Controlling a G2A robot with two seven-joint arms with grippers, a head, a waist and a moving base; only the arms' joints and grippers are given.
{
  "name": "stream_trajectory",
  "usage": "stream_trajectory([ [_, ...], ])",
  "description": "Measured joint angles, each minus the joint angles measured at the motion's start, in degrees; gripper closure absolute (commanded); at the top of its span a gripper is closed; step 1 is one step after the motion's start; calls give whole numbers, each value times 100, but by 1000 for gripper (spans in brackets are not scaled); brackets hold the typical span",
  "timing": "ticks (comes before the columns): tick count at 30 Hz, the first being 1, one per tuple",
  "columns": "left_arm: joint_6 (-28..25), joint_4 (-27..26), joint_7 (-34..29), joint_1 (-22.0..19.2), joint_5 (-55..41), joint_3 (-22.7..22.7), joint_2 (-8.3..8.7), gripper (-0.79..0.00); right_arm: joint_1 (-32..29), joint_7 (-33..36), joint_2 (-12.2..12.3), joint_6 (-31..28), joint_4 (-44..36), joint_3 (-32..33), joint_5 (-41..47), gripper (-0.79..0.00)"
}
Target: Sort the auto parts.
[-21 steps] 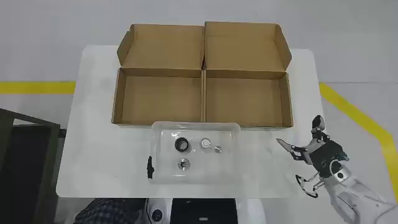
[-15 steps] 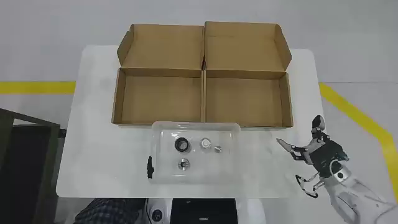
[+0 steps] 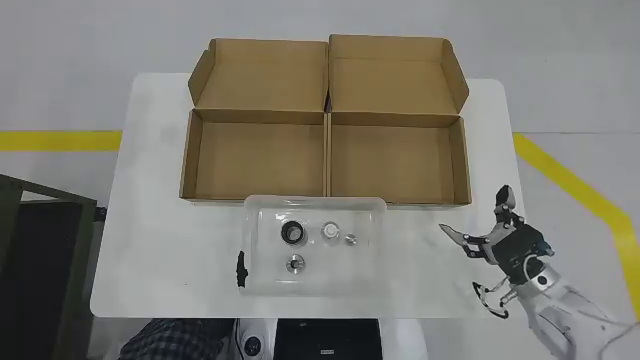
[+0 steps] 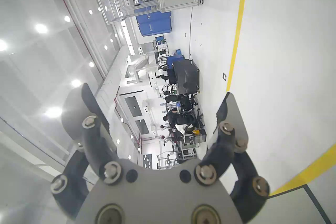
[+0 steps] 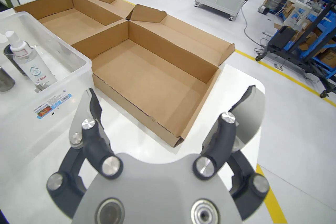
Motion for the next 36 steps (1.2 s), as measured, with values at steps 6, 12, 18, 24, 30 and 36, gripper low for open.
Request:
stream_trajectory([
  [6,0,0,0,0,0,0,0,-785,611,713,53,-828,103,-428,39,-785],
  [12,0,0,0,0,0,0,0,-785,1203,1335,66,-1343,30,-1085,51,-785],
  [18,0,0,0,0,0,0,0,-785,1671,1955,48,-1457,-57,-1736,98,-785],
  [24,0,0,0,0,0,0,0,-785,2057,2479,23,-1436,-45,-2285,105,-785],
  [30,0,0,0,0,0,0,0,-785,2305,2913,-4,-1417,-93,-2841,-7,-785],
  [36,0,0,0,0,0,0,0,-785,2421,3183,-20,-1336,-158,-3241,-147,-785],
])
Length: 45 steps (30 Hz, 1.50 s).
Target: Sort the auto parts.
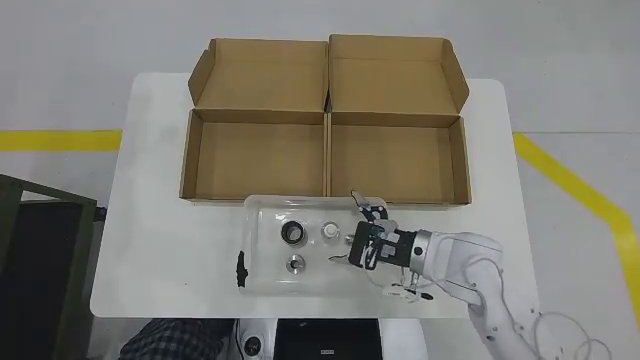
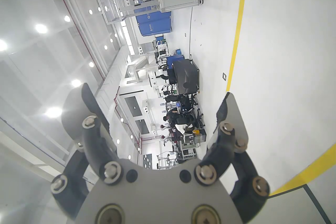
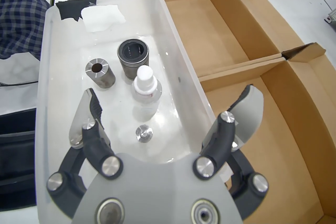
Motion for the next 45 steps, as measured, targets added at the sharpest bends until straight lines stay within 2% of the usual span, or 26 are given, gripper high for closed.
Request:
stream_trajectory([
  [17,0,0,0,0,0,0,0,-785,197,430,2,81,116,-577,-161,-785],
  [28,0,0,0,0,0,0,0,-785,412,628,-1,211,428,-693,18,-686],
  [35,0,0,0,0,0,0,0,-785,540,728,-3,372,592,-738,41,-508],
  [36,0,0,0,0,0,0,0,-785,557,738,-3,388,604,-746,36,-397],
  [41,0,0,0,0,0,0,0,-785,622,792,-3,451,635,-790,29,-302],
  [45,0,0,0,0,0,0,0,-785,647,814,3,484,638,-805,34,-71],
])
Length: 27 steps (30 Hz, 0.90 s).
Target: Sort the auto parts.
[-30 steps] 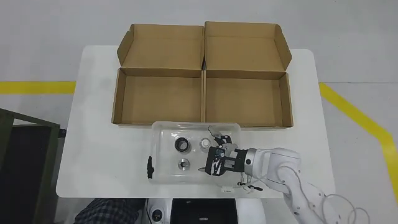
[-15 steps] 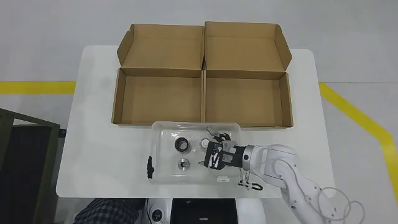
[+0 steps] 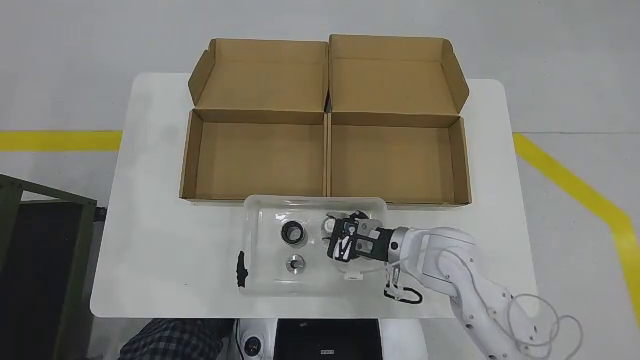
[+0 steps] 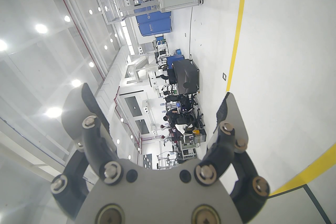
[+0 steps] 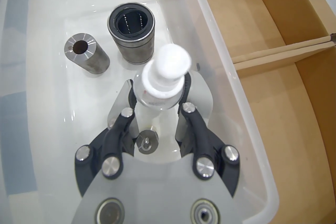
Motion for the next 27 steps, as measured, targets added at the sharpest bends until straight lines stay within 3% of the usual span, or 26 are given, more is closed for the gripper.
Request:
stream_trajectory([
  [1,0,0,0,0,0,0,0,-785,1,0,2,0,-4,0,7,0],
  [16,0,0,0,0,0,0,0,-785,-85,-420,78,-473,-113,73,370,0],
  [27,0,0,0,0,0,0,0,-785,-218,-1350,160,-977,-317,355,1057,0],
])
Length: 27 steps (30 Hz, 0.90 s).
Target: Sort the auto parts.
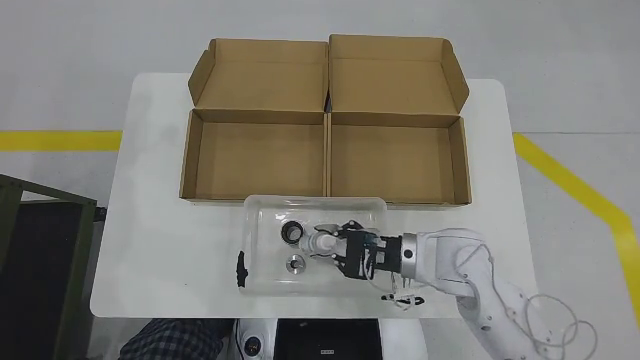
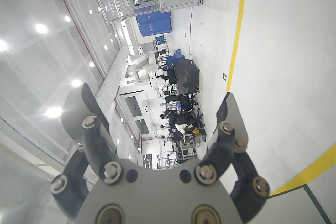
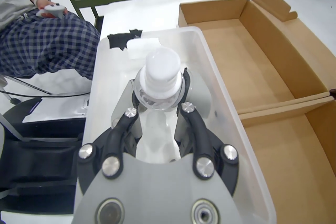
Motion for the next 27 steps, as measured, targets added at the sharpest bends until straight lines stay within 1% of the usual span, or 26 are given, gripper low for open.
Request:
stream_trajectory([
  [12,0,0,0,0,0,0,0,-785,-26,-1458,45,-234,159,466,834,0],
  [20,0,0,0,0,0,0,0,-785,-77,-2256,59,-113,73,833,1070,0],
  [23,0,0,0,0,0,0,0,-785,-101,-2431,61,-61,72,915,1099,0],
  [27,0,0,0,0,0,0,0,-785,-97,-2419,64,26,103,956,1035,0],
])
